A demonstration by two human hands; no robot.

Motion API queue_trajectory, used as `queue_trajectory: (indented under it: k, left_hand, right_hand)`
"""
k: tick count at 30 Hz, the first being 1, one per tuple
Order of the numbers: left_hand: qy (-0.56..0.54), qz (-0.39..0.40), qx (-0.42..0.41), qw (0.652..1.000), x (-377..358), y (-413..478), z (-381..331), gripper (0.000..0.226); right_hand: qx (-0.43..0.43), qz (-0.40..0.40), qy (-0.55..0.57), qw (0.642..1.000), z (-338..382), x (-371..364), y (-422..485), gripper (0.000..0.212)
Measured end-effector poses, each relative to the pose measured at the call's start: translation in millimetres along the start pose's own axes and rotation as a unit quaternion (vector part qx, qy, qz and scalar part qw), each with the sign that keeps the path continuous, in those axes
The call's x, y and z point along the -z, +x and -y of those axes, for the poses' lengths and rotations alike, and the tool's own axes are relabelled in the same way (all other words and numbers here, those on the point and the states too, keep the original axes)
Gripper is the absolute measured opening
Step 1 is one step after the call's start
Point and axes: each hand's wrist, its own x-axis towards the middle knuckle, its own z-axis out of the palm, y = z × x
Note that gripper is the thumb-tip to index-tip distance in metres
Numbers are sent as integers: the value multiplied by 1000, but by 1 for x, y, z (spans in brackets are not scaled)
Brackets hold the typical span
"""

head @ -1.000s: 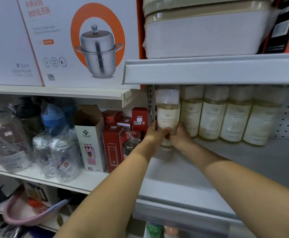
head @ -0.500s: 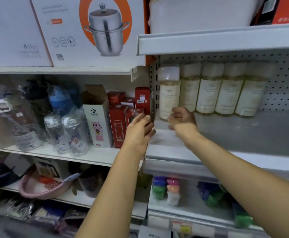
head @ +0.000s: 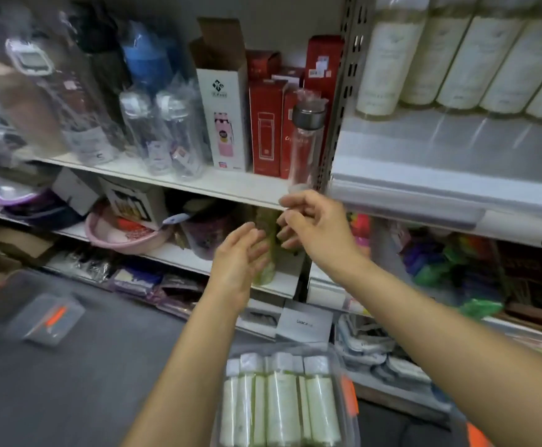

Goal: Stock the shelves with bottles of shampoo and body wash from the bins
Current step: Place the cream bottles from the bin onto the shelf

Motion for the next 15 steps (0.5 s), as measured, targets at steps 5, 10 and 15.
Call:
queue_trajectory:
  k: [5, 10, 15]
  left_hand:
    - [23, -64, 101, 993, 63, 6, 72, 22]
    - [42, -120, 199, 972, 110, 12, 149, 10]
    - [81, -130, 273, 950, 134, 22, 221, 8]
  right_hand:
    - [-135, 54, -17, 989, -90, -24, -20, 18]
    - [-278, 72, -26, 957, -188, -36, -41, 17]
    - [-394, 90, -36, 914, -283, -43, -70, 14]
